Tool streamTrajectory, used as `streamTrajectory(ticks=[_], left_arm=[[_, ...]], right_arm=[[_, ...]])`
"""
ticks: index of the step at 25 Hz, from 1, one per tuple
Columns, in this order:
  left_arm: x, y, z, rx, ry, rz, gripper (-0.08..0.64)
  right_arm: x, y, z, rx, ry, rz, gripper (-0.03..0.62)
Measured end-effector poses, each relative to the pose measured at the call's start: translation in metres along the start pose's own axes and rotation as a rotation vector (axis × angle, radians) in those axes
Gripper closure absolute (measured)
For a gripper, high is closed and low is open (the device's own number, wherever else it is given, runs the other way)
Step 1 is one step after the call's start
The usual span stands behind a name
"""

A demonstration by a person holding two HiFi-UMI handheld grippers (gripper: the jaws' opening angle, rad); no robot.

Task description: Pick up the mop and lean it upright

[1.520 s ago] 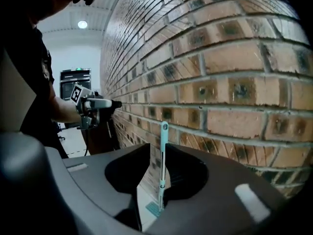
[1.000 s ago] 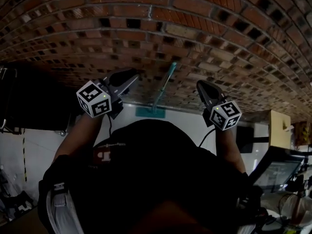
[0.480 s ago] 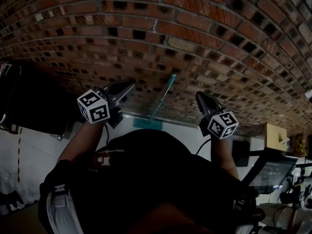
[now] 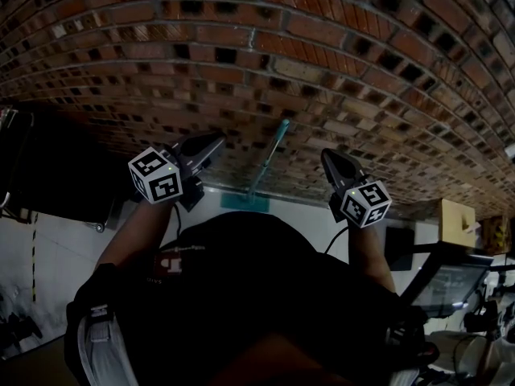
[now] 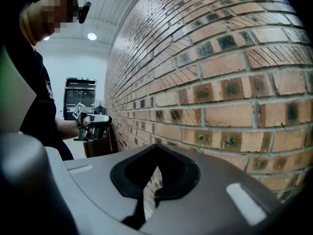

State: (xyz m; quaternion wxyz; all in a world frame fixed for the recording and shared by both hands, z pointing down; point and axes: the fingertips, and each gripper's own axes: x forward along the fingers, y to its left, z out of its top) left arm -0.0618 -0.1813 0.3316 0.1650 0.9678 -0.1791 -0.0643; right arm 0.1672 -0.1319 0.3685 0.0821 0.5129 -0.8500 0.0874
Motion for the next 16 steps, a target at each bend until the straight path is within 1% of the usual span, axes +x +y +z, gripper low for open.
streamTrajectory(ticks=[9, 16], left_arm=[[0.0037, -0.002, -0.0009, 0.008, 0.012, -0.017, 0.549], [0.0029, -0.0015, -0.0013, 0.01, 0.018, -0.019, 0.549]], right_arm=[[-0.0006, -0.003, -0.0029, -0.007, 0.004, -0.005, 0.58], [-0.0004, 0.0014, -0.0017, -0.009, 0.027, -0.001, 0.58]])
